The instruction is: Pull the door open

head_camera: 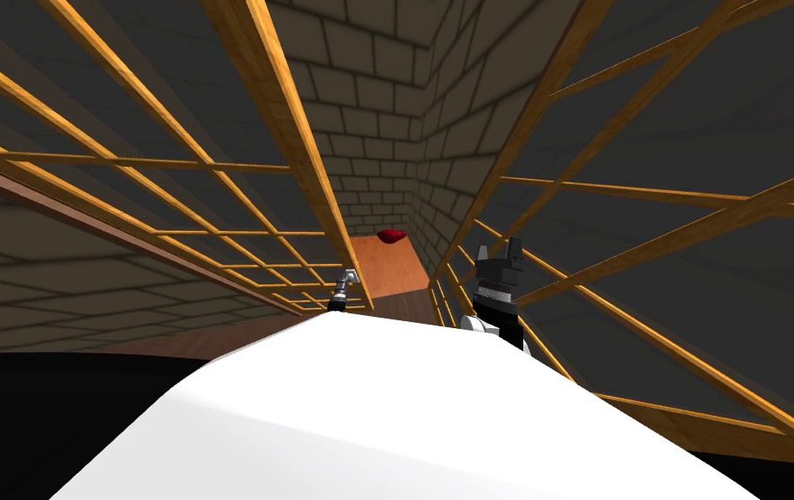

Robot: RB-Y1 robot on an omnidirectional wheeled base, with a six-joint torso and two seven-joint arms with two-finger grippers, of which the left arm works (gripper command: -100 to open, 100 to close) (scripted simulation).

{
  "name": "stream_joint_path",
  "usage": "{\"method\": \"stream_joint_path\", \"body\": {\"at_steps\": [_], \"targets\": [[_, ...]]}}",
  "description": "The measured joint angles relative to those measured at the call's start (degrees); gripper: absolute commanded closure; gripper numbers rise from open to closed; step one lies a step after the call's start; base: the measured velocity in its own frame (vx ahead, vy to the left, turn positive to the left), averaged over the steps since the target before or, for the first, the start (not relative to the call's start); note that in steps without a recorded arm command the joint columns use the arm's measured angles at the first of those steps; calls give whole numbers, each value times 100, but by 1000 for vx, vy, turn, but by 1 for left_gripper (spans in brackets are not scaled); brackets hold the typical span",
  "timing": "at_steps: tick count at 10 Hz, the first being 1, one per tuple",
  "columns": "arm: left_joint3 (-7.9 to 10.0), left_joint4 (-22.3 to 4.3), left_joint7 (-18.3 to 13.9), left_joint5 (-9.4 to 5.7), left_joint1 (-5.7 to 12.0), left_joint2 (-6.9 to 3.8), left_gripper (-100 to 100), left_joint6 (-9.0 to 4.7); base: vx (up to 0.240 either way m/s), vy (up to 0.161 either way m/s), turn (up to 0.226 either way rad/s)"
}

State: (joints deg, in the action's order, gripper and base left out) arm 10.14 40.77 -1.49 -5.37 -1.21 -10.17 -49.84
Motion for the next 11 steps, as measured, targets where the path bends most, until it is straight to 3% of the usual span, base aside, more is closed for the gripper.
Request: {"method": "stream_joint_path", "body": {"at_steps": [1, 2, 3, 4, 5, 6, 8, 9, 10, 11], "targets": [[-5, 211, -19, -4, -90, 40, 100, 151, -10, 13, -13], [7, 61, 0, -9, -6, 50, 100, 83, -33, 8, -30], [-20, 117, -93, -52, -18, 49, 100, 117, -28, 19, -44], [-43, 2, -211, -78, 35, 16, 100, 72, -40, 8, -20], [-71, -288, -369, -132, 177, -19, 100, -85, -43, -4, -10], [-87, -290, -463, -163, 182, -18, 100, -97, -51, -8, -8], [-134, -205, -678, -243, 174, -20, 100, 16, -21, 8, -1], [-140, -311, -708, -250, 228, -8, 100, -32, -20, 14, -9], [-179, -565, -854, -293, 341, -52, 100, -167, -23, 1, -44], [-206, -522, -980, -318, 296, -76, 100, -171, -12, -3, 15]]}}
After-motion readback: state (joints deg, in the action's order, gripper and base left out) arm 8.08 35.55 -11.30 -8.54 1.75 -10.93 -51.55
